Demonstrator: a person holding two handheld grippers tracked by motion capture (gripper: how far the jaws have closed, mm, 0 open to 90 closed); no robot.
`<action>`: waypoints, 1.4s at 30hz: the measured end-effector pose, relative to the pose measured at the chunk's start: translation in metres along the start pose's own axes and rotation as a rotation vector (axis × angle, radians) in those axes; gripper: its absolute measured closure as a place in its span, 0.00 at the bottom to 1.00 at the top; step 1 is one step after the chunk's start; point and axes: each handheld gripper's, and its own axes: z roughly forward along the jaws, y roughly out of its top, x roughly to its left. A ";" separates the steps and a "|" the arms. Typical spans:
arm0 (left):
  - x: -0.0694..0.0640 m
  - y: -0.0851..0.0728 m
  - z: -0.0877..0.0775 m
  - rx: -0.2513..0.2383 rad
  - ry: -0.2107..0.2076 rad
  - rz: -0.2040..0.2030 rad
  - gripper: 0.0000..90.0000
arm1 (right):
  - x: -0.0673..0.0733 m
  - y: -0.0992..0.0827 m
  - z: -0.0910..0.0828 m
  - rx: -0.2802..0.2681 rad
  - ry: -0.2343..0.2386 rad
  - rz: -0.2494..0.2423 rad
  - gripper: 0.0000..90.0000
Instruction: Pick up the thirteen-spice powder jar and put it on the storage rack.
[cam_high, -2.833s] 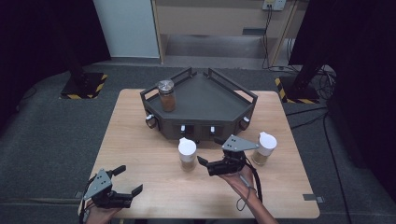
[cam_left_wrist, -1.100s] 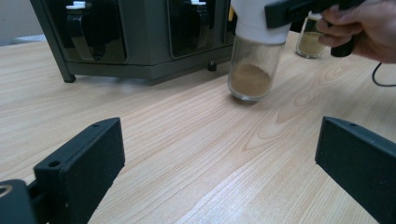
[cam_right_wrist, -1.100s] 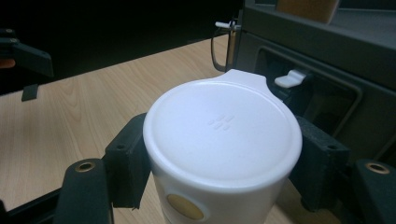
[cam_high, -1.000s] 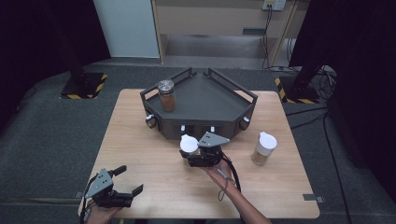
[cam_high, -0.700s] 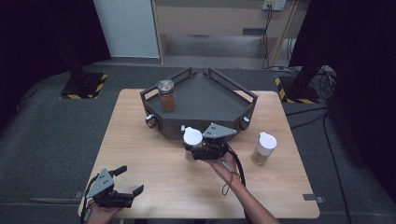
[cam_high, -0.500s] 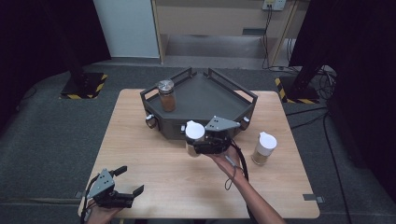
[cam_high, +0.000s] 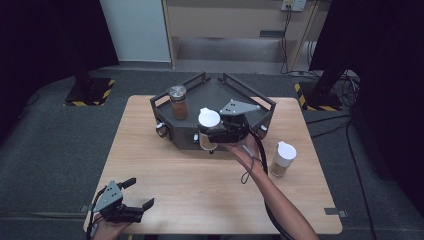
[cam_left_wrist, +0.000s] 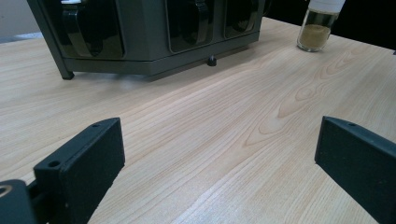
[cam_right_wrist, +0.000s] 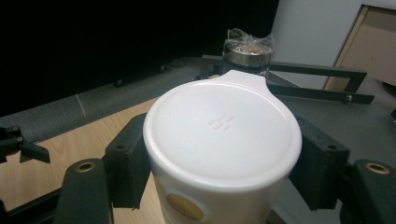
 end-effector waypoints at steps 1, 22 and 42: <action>0.000 0.000 0.000 0.000 0.000 -0.001 0.00 | -0.001 0.004 0.001 0.004 0.000 0.000 0.34; 0.003 -0.001 0.002 0.003 -0.004 -0.014 0.00 | -0.038 0.047 0.038 0.044 -0.069 0.046 0.34; 0.004 -0.002 0.002 0.001 -0.004 -0.017 0.00 | -0.048 0.048 0.073 0.068 -0.209 0.108 0.34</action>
